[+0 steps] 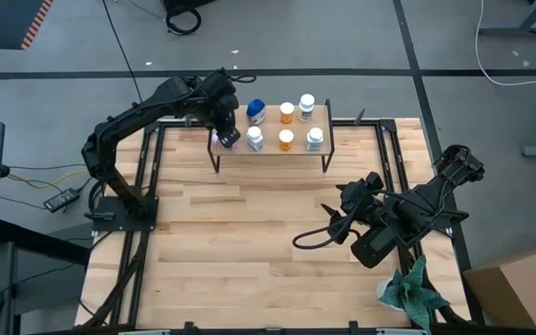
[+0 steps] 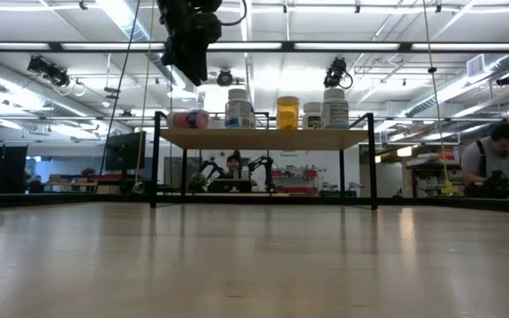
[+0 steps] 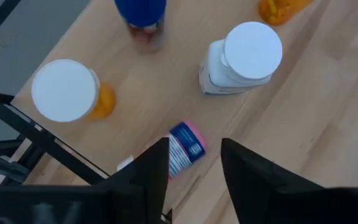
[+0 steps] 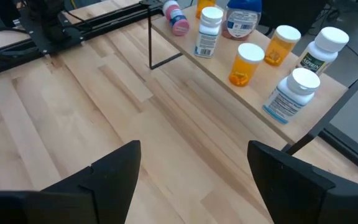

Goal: Pick and place medicine bottles onto shelf by color
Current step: Put the pink medicine bottle on the shelf

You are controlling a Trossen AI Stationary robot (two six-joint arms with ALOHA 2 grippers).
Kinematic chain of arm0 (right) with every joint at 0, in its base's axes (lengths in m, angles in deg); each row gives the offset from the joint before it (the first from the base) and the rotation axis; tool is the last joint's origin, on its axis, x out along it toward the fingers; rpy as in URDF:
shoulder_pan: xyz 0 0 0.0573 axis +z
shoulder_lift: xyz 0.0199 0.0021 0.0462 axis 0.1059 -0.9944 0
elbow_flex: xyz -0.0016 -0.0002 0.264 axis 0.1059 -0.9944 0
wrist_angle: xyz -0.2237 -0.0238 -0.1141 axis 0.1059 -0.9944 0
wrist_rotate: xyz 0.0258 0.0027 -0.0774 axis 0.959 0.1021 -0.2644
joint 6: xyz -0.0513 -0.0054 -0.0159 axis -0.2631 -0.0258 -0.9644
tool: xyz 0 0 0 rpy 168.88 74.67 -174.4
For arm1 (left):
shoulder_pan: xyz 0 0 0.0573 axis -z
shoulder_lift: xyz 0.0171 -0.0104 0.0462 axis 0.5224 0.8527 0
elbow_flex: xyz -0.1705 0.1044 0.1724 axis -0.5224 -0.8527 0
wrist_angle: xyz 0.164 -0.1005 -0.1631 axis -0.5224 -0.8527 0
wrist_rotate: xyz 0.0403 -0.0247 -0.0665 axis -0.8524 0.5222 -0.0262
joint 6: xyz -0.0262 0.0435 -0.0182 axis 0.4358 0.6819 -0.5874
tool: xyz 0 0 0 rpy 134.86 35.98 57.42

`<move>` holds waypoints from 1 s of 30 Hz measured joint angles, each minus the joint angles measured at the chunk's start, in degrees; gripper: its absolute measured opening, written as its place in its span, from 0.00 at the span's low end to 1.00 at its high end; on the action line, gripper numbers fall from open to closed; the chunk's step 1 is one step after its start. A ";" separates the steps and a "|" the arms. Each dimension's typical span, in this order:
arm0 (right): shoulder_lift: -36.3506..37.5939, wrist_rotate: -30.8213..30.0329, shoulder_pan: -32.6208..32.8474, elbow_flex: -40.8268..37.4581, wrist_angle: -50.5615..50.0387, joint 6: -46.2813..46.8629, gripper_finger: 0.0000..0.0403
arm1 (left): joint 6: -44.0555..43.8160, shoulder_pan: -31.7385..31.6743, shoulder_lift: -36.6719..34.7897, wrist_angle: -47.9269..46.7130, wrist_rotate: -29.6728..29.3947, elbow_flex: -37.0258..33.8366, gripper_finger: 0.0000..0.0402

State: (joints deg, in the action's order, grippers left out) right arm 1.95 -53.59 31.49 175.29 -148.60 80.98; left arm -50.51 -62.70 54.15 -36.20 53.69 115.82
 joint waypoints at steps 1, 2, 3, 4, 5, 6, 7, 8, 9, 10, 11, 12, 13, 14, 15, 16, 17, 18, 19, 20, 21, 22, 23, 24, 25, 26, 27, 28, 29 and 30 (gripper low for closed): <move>0.00 0.14 -0.01 0.00 0.00 0.04 0.75 | 0.02 -0.22 0.00 -0.01 0.01 0.00 0.37; 0.00 0.38 -0.01 0.00 -0.02 0.18 0.75 | 0.00 -0.26 -0.02 0.01 0.01 0.00 0.35; 0.00 0.43 -0.01 0.00 -0.02 0.23 0.75 | 0.00 -0.26 -0.02 0.03 0.03 0.00 0.34; 0.00 0.43 -0.01 0.00 0.00 0.22 0.75 | 0.00 -0.26 -0.02 -0.03 0.01 0.00 0.33; 0.00 0.48 -0.01 0.00 -0.02 0.22 0.75 | 0.02 -0.26 -0.04 -0.33 0.01 0.00 0.32; 0.00 0.51 -0.01 0.00 -0.02 0.20 0.75 | 0.02 -0.26 -0.17 -1.03 0.01 0.00 0.31; 0.00 0.52 -0.01 0.00 -0.02 0.20 0.75 | 0.19 -0.26 -0.31 -1.95 0.03 0.00 0.31; 0.00 0.56 -0.01 0.00 -0.02 0.20 0.75 | 0.98 -0.24 -0.42 -2.70 0.03 0.00 0.31; 0.00 0.56 -0.01 0.00 -0.02 0.20 0.75 | 2.31 -0.24 -0.46 -3.47 0.03 0.00 0.31; 0.00 0.56 -0.01 0.00 -0.02 0.15 0.75 | 4.03 -0.24 -0.45 -4.43 -0.11 0.00 0.31; 0.00 0.56 -0.01 0.00 -0.02 -0.07 0.75 | 5.86 -0.24 -0.44 -5.28 -0.74 0.00 0.32; 0.00 0.58 -0.01 0.00 -0.04 -0.24 0.75 | 7.89 -0.24 -0.44 -5.56 -1.67 0.00 0.33; 0.00 0.56 -0.01 0.00 -0.04 -0.41 0.75 | 9.92 -0.24 -0.44 -5.45 -2.57 0.00 0.35; 0.00 0.54 -0.01 0.00 -0.04 -0.67 0.75 | 12.39 -0.24 -0.44 -5.29 -3.13 0.00 0.36; 0.00 0.54 -0.01 0.00 -0.04 -0.92 0.75 | 14.41 -0.24 -0.44 -5.11 -3.42 0.00 0.38; 0.00 0.50 -0.01 0.00 -0.04 -1.09 0.75 | 16.39 -0.24 -0.44 -4.88 -3.49 0.00 0.40; 0.00 0.47 -0.01 0.00 -0.04 -1.14 0.75 | 18.11 -0.25 -0.44 -4.70 -3.54 0.00 0.42; 0.00 0.47 -0.01 0.00 -0.04 -1.14 0.75 | 19.95 -0.24 -0.44 -4.66 -3.57 0.00 0.44; 0.00 0.47 -0.05 0.00 -0.04 -1.14 0.75 | 21.74 -0.24 -0.44 -4.43 -3.55 0.00 0.46; 0.00 0.44 -0.05 0.00 -0.04 -1.14 0.75 | 23.33 -0.24 -0.44 -4.01 -3.55 0.00 0.48; 0.00 0.40 -0.06 0.00 -0.04 -1.08 0.75 | 24.71 -0.19 -0.44 -3.54 -3.54 0.00 0.50; 0.00 0.40 -0.07 0.00 -0.04 -0.84 0.75 | 26.04 -0.06 -0.44 -2.97 -3.59 0.00 0.52; 0.00 0.32 -0.05 0.00 -0.04 -0.55 0.75 | 27.44 -0.06 -0.44 -2.49 -3.58 0.00 0.54; 0.00 0.12 -0.05 0.00 -0.04 -0.26 0.75 | 29.05 -0.04 -0.42 -2.05 -3.55 0.00 0.56; 0.00 -0.10 -0.05 0.00 -0.04 0.02 0.75 | 30.65 -0.04 -0.42 -1.50 -3.53 0.00 0.58; 0.00 -0.23 -0.05 0.00 -0.04 0.07 0.75 | 32.23 -0.04 -0.39 -1.14 -3.52 0.00 0.59; 0.00 -0.29 -0.05 0.00 -0.04 0.07 0.75 | 33.68 -0.05 -0.14 -0.86 -3.51 0.00 0.61; 0.00 -0.29 -0.05 0.00 -0.04 0.09 0.75 | 34.88 -0.06 0.16 -0.47 -3.47 0.00 0.62; 0.00 -0.32 -0.05 0.00 -0.04 0.11 0.75 | 35.95 -0.11 0.57 -0.36 -3.47 0.00 0.63; 0.00 -0.32 -0.05 0.00 -0.04 0.13 0.75 | 36.69 -0.13 1.14 -0.53 -3.47 0.00 0.64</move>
State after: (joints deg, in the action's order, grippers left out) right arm 1.95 -53.91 31.44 175.29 -148.64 81.10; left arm -13.82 -62.83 55.29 -36.73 50.22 115.82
